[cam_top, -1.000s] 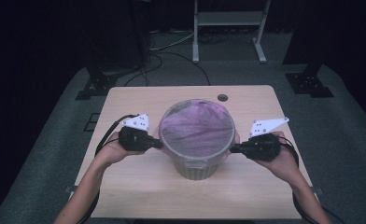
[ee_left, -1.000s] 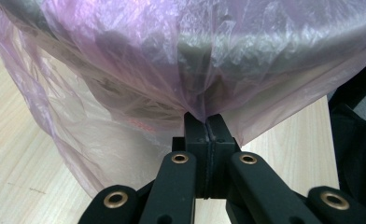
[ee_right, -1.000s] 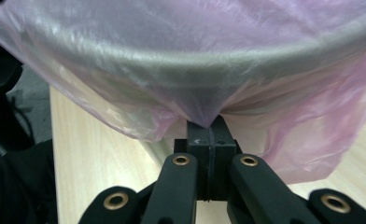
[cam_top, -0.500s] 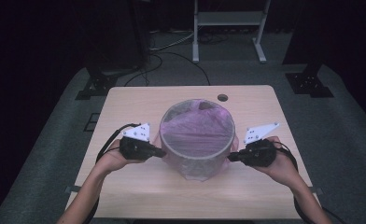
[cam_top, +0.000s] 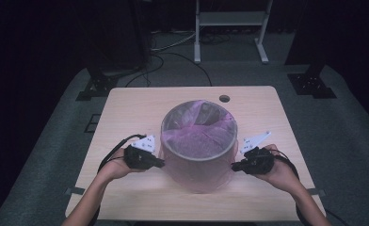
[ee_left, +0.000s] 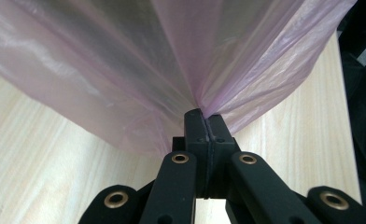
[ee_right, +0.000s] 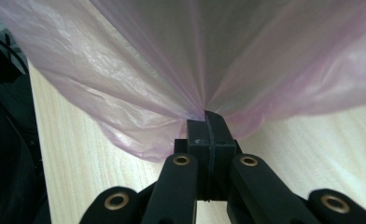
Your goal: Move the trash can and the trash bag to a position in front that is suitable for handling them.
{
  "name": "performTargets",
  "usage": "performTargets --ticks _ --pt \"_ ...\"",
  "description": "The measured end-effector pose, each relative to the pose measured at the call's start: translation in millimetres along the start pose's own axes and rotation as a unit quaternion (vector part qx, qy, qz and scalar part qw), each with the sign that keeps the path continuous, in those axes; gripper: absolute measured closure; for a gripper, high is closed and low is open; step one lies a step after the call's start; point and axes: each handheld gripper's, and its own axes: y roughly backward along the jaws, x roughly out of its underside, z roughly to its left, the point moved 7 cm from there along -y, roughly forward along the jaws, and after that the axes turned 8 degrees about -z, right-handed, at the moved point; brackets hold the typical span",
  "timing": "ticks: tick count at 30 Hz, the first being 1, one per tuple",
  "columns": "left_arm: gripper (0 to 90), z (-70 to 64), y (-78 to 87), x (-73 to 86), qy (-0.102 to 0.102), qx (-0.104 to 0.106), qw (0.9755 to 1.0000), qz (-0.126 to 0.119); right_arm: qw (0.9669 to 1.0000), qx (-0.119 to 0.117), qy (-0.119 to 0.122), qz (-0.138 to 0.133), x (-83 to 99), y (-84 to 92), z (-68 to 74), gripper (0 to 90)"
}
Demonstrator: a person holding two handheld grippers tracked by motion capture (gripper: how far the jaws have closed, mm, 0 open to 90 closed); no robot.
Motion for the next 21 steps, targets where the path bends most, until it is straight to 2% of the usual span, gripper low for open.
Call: performTargets --ticks 2,5,6,7,9,11,12,15,16,19,21 --pt "90.0 0.4 -1.8 5.0 0.004 -0.001 1.0 0.004 1.0 -0.002 -0.005 0.002 3.9 -3.1 -0.5 90.0" --pt "90.0 -0.3 -2.1 9.1 0.014 0.0 0.9999 -0.003 0.9999 -0.005 -0.01 0.001 7.7 -5.4 -1.5 90.0" --pt "84.8 -1.2 -0.4 9.7 0.022 0.002 0.9998 -0.005 0.9999 -0.008 -0.011 -0.002 7.9 -4.4 -1.4 89.8" --pt "76.4 -2.4 2.2 9.6 0.025 0.007 0.9996 -0.009 0.9997 -0.018 -0.017 -0.006 7.4 -1.0 -0.8 73.7" --pt "67.4 -2.6 9.3 8.4 0.03 0.01 0.9992 -0.023 0.9994 -0.024 -0.017 -0.017 6.2 6.2 -1.1 63.7" --pt "58.7 0.4 18.5 6.5 0.04 0.0 0.9987 -0.032 0.999 -0.022 -0.018 -0.035 3.5 19.4 -3.6 55.9" --pt "56.1 2.4 22.3 4.0 0.042 -0.004 0.9983 -0.04 0.9981 -0.022 -0.024 -0.053 -0.2 27.7 -6.1 53.2" --pt "47.8 5.9 29.5 -7.1 0.042 -0.005 0.9971 -0.064 0.995 -0.017 -0.028 -0.095 -11.8 41.7 -10.5 47.2" --pt "44.9 7.1 30.3 -12.1 0.041 -0.007 0.9965 -0.073 0.993 -0.012 -0.027 -0.114 -18.8 45.3 -12.2 42.8" --pt "37.9 10.9 27.2 -23.0 0.043 -0.016 0.9957 -0.08 0.9904 0.0 -0.02 -0.137 -31.6 44.1 -15.3 40.6" --pt "40.3 14.1 21.9 -27.9 0.04 -0.018 0.9961 -0.076 0.9901 0.005 -0.014 -0.14 -38.3 36.4 -16.7 41.6"
